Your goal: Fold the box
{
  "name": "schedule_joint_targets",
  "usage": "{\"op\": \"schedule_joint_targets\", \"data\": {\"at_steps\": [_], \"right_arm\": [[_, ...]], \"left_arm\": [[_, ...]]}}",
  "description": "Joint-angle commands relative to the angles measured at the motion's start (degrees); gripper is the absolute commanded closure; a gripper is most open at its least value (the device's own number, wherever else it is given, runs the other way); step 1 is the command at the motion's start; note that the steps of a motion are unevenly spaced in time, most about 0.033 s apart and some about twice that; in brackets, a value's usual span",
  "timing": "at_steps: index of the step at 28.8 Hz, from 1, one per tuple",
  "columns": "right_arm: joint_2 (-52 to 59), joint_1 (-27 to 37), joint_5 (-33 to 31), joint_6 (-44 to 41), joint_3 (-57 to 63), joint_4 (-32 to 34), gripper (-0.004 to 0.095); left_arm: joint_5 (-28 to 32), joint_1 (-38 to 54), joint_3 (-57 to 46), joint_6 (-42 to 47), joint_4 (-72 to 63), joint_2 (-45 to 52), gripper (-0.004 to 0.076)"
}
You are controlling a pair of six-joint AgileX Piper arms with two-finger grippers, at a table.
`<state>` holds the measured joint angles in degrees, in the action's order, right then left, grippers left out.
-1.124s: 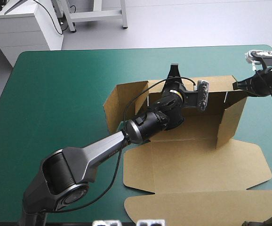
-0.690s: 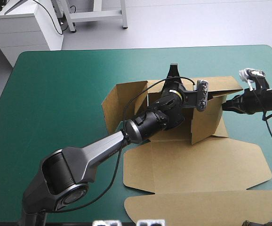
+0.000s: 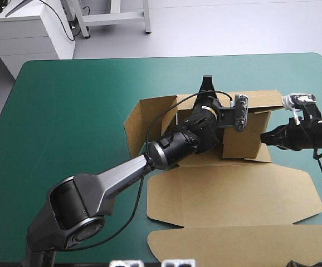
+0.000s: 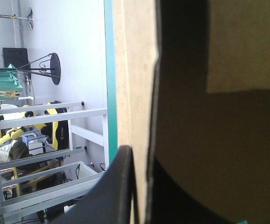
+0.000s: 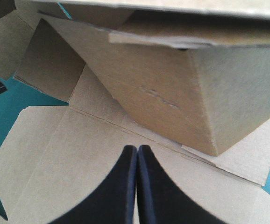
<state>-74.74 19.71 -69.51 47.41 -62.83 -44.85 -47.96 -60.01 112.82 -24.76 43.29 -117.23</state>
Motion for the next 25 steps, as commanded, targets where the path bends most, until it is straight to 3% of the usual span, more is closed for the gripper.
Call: {"op": "schedule_joint_targets", "data": {"at_steps": [1,6,12,19,25], "right_arm": [[4.78,0.02,-2.17,-1.77,-1.20,-1.93,0.0926],[5.68,0.02,-2.07,-1.64,-1.20,-2.69,0.0926],[1.50,-0.56,-1.79,3.76,-1.20,-8.96,0.0926],[-2.97,-6.41,4.57,5.96,-1.20,-8.55,0.0926],[-3.69,-8.42,12.18,5.19,-1.20,-4.10,0.0926]], "left_arm": [[2.94,-0.83,0.70,0.70,-2.69,2.77,0.0732],[2.94,-0.83,0.70,0.70,-2.69,2.77,0.0732],[2.94,-0.83,0.70,0.70,-2.56,2.77,0.0732],[2.94,-0.83,0.70,0.57,-2.47,2.77,0.0732],[2.94,-0.83,0.70,0.41,-2.12,2.77,0.0732]]}}
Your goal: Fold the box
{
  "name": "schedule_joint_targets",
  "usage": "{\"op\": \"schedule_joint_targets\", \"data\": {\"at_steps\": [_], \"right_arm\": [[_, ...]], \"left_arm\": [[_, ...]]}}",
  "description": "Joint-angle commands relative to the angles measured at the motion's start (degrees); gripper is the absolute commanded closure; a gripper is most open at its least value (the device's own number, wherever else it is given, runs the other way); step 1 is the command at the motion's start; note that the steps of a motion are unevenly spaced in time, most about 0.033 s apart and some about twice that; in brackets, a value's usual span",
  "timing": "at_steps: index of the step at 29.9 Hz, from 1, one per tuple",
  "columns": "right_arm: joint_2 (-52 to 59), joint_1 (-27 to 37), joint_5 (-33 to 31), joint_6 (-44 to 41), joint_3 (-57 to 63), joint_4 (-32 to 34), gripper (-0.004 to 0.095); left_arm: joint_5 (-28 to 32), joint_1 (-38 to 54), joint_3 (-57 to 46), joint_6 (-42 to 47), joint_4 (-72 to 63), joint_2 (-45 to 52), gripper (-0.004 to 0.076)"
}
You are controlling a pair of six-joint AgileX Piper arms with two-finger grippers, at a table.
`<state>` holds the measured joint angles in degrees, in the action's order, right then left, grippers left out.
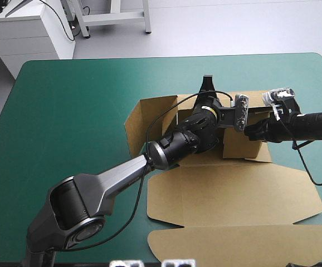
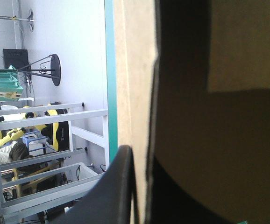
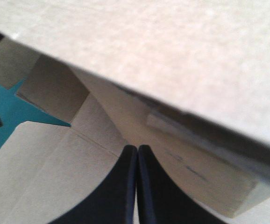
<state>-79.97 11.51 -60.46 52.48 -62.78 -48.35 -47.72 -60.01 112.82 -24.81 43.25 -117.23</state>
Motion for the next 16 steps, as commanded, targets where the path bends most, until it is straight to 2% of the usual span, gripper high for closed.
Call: {"op": "schedule_joint_targets", "data": {"at_steps": [1,8,16], "right_arm": [[1.54,-0.21,3.71,0.02,-1.25,0.07,0.0926],[1.54,-0.11,10.05,-5.79,-1.25,10.12,0.0926],[2.74,2.54,13.77,-11.40,-1.36,13.41,0.0926]], "left_arm": [[2.71,-0.83,0.70,0.47,-2.06,2.77,0.0732],[2.71,-0.83,0.70,0.39,-1.93,2.77,0.0732],[2.59,-0.83,0.70,-1.60,-2.20,2.77,0.0732]]}}
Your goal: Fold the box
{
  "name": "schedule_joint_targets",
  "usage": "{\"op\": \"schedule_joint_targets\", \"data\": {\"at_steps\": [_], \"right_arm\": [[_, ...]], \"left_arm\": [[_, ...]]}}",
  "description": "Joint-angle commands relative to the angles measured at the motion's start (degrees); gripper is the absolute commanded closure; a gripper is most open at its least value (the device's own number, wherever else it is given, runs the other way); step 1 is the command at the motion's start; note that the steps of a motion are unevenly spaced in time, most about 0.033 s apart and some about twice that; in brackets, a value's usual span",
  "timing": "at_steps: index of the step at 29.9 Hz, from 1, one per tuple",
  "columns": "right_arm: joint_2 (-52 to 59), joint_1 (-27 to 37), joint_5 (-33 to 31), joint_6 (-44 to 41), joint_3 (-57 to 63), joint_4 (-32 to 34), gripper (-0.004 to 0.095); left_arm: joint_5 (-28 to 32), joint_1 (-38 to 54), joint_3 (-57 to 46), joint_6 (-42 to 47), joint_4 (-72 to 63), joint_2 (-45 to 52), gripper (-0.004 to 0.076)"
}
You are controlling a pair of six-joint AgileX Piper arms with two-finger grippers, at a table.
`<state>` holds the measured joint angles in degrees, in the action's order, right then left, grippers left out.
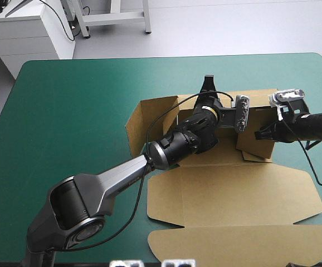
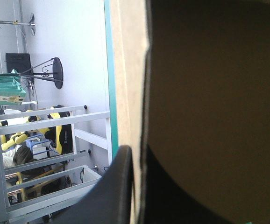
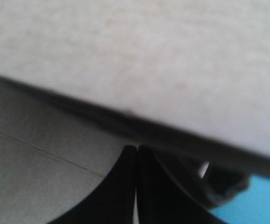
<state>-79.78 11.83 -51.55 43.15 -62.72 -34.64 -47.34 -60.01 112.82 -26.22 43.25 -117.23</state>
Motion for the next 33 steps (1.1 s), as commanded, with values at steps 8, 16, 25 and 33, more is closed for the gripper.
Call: {"op": "schedule_joint_targets", "data": {"at_steps": [8,16,25,33], "right_arm": [[8.14,16.65,5.73,-5.48,-3.35,0.00,0.0926],[9.93,24.59,2.65,-8.34,-9.40,-0.78,0.0926],[8.75,24.59,0.74,-5.10,-16.80,-13.35,0.0926],[-1.24,24.47,-7.74,-4.55,-26.12,-18.41,0.0926]], "left_arm": [[1.86,-0.83,0.70,-0.19,-2.20,2.77,0.0732],[1.73,-0.83,0.70,-0.47,-2.39,2.77,0.0732],[1.73,-0.83,0.70,-0.71,-2.62,2.77,0.0732],[1.84,-0.83,0.70,-0.71,-2.61,2.77,0.0732]]}}
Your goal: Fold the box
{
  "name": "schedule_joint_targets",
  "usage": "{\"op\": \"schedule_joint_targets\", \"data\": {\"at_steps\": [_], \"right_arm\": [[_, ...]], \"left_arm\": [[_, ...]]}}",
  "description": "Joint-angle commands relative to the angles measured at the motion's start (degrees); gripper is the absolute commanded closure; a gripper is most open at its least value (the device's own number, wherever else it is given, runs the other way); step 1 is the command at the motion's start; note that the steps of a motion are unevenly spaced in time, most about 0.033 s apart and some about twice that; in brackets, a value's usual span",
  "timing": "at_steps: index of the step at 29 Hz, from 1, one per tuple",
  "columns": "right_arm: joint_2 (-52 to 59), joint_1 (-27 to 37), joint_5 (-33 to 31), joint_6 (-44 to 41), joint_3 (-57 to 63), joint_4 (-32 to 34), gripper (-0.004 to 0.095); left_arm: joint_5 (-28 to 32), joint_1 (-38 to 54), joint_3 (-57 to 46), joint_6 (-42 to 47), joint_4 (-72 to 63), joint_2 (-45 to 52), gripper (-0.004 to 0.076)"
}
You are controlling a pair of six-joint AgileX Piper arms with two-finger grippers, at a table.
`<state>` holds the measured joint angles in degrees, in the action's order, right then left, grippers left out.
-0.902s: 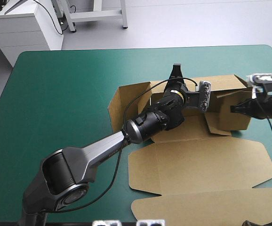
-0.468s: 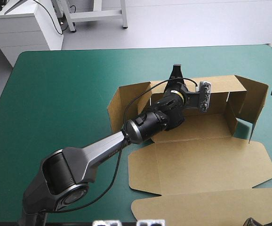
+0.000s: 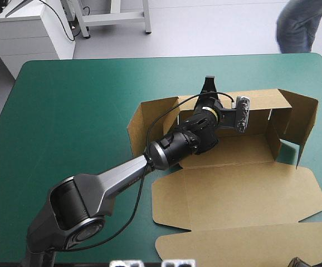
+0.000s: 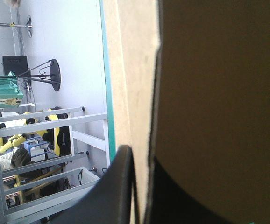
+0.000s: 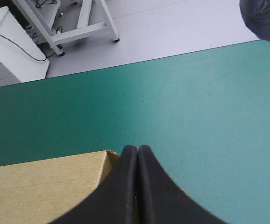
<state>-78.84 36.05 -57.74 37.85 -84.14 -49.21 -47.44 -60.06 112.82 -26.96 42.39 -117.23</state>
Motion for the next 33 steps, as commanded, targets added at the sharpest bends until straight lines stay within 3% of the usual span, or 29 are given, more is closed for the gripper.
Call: {"op": "schedule_joint_targets", "data": {"at_steps": [1,8,13,21,33], "right_arm": [[-3.36,0.24,-2.38,0.75,-5.75,-3.83,0.0926],[-11.50,0.24,-10.31,-0.03,-12.56,-3.83,0.0926],[-15.81,-1.14,-10.98,-0.03,-14.56,-3.18,0.0926],[-19.43,-7.82,-10.27,-1.57,-15.37,7.85,0.0926],[-18.02,-8.29,-13.92,-3.87,-12.72,13.33,0.0926]], "left_arm": [[1.95,-0.78,0.70,0.03,-1.75,2.77,0.0732],[1.95,-0.78,0.70,0.03,-1.75,2.77,0.0732],[1.95,-0.78,0.70,0.03,-1.75,2.77,0.0732],[1.95,-0.78,0.70,0.03,-1.48,2.77,0.0732],[1.69,-0.78,0.70,0.03,-1.48,2.77,0.0732]]}}
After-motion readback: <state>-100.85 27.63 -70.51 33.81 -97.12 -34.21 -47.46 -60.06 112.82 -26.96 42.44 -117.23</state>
